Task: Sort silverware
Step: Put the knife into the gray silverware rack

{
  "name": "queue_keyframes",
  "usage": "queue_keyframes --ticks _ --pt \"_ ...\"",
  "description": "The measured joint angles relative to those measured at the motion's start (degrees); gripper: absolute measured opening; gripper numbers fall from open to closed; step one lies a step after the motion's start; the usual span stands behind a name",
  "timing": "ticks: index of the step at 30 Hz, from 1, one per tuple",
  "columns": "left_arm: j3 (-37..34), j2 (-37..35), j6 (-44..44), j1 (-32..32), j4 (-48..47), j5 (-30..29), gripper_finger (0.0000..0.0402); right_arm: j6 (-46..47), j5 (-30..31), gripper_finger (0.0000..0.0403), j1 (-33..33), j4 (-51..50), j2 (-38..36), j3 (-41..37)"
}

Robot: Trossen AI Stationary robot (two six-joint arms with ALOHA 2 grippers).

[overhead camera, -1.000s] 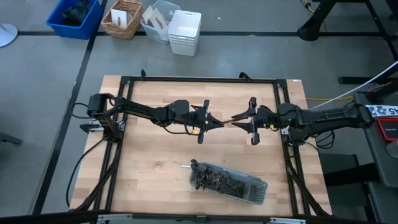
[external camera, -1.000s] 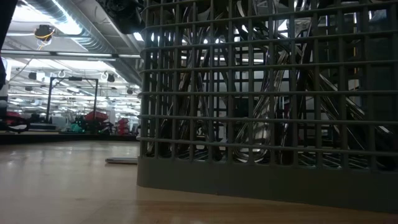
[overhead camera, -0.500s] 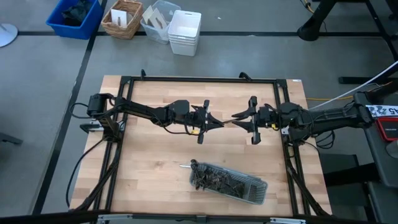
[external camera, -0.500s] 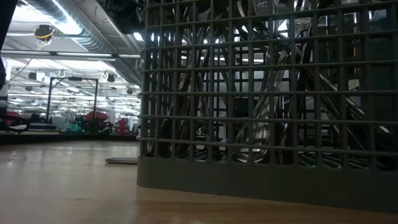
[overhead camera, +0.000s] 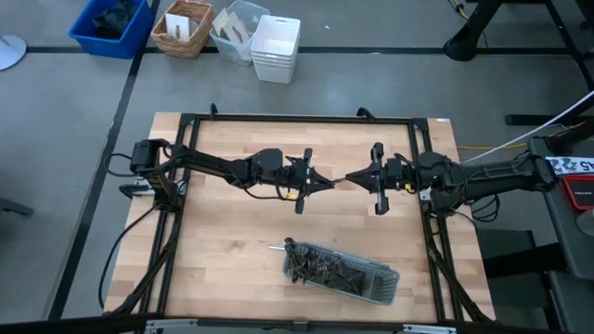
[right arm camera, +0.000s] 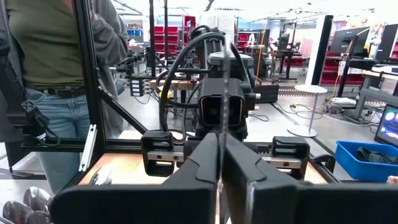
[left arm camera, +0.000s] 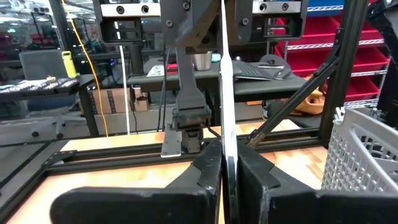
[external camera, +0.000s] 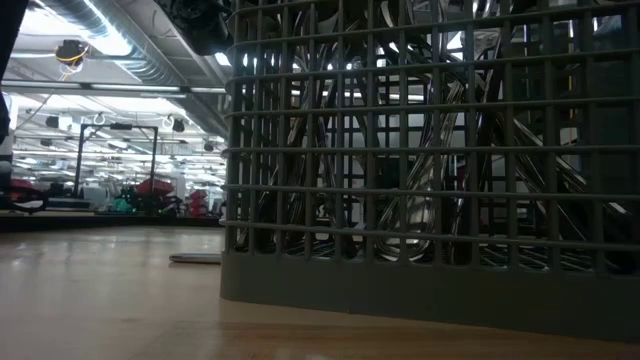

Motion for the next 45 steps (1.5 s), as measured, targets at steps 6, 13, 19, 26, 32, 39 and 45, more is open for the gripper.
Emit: queue_keyframes --ticks 6,13,19,26,32,39,45 --pt "0.0 0.0 -2.1 0.0 0.3 0.2 0.0053 0.0 -0.4 0.0009 0.0 -0.2 -0.6 0.0" --pt "0.0 -0.1 -4.6 0.0 0.0 0.2 0.0130 0.0 -1.5 0.0006 0.0 -0.2 -2.2 0.0" --pt "0.0 -5.0 -4.6 0.0 -10.7 0.2 0.0159 0.0 -3.0 0.0004 0.0 -1.2 -5.3 0.0" --pt "0.0 -13.1 -4.2 -0.3 -28.8 0.1 0.0154 0.1 -7.9 0.0003 0.0 -8.6 -11.8 2.5" --pt "0.0 -16.6 -3.6 -0.5 -35.9 0.1 0.0154 5.4 -20.0 0.0002 0.0 -16.3 -15.2 6.2" --pt "0.0 -16.9 -4.4 -0.4 -36.1 0.0 0.0155 10.4 -37.1 0.0002 0.1 -16.4 -13.9 7.2" --pt "0.0 -16.9 -6.0 -0.4 -36.0 0.1 0.0155 12.1 -42.8 0.0001 0.1 -18.5 -10.3 7.2"
